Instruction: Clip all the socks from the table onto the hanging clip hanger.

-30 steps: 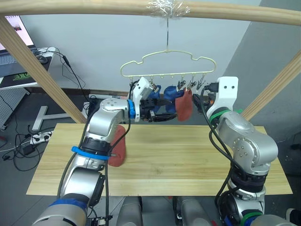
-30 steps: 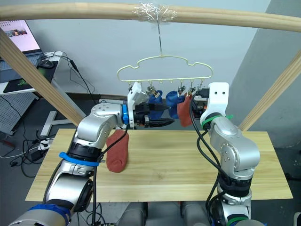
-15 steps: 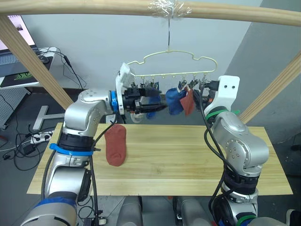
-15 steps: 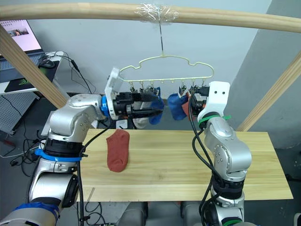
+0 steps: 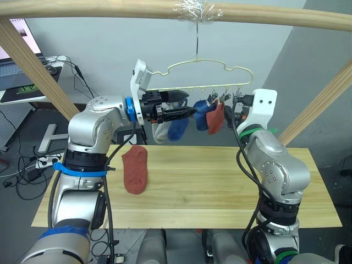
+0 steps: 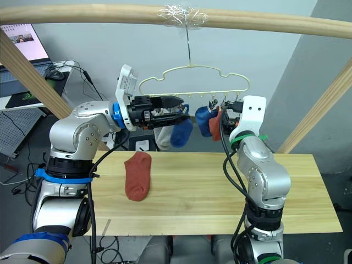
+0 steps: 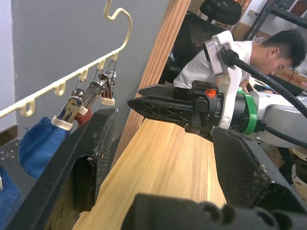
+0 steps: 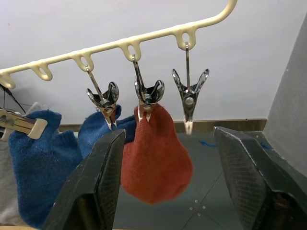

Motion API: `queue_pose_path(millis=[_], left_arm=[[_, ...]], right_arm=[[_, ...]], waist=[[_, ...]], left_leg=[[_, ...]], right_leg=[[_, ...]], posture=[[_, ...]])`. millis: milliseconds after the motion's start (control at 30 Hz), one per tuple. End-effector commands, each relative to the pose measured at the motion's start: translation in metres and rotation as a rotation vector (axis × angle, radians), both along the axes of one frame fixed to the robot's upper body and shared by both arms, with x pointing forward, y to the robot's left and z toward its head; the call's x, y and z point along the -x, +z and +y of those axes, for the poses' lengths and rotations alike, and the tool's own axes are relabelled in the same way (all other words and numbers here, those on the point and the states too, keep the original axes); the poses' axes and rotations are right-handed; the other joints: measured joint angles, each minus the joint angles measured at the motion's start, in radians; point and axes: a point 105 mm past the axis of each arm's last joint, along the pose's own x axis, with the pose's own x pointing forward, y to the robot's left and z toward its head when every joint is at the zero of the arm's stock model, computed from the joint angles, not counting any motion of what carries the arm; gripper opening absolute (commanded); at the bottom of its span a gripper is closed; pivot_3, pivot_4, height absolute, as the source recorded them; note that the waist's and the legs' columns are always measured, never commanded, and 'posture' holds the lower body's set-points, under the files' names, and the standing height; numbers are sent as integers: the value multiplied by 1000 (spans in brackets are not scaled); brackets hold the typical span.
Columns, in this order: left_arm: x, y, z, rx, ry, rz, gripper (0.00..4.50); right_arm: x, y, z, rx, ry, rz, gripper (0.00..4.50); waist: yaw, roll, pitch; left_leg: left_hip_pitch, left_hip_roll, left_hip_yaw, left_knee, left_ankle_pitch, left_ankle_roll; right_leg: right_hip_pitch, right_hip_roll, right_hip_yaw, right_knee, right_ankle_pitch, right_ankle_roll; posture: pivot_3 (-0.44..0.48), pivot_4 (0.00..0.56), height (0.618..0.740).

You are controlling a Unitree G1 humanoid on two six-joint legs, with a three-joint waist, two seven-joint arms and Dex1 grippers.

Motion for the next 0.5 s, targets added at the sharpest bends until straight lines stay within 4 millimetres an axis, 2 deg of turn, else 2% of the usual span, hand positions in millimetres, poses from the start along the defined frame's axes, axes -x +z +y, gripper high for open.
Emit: queue_pose_path(millis=[33,467,500], left_arm=[[6,20,-2,27,-17,-74,3548],[5,16,1,-6,29,-88,3548],[5,16,2,-8,32,-88,3581]], right_arm=[[0,14,-1,-13,-11,-59,3037],[-25,10,-14,35,-27,-38,3037],[-27,10,-15,37,-30,-36,2866]], waist=[[0,0,0],[5,0,0],[5,0,0]], left_leg=[[0,0,0,0,0,0],[0,0,0,1,0,0],[0,0,0,1,0,0]], right_leg=[[0,0,0,0,0,0],[0,0,0,1,0,0],[0,0,0,1,0,0]], posture=[[77,136,740],[118,151,740],[122,153,740]])
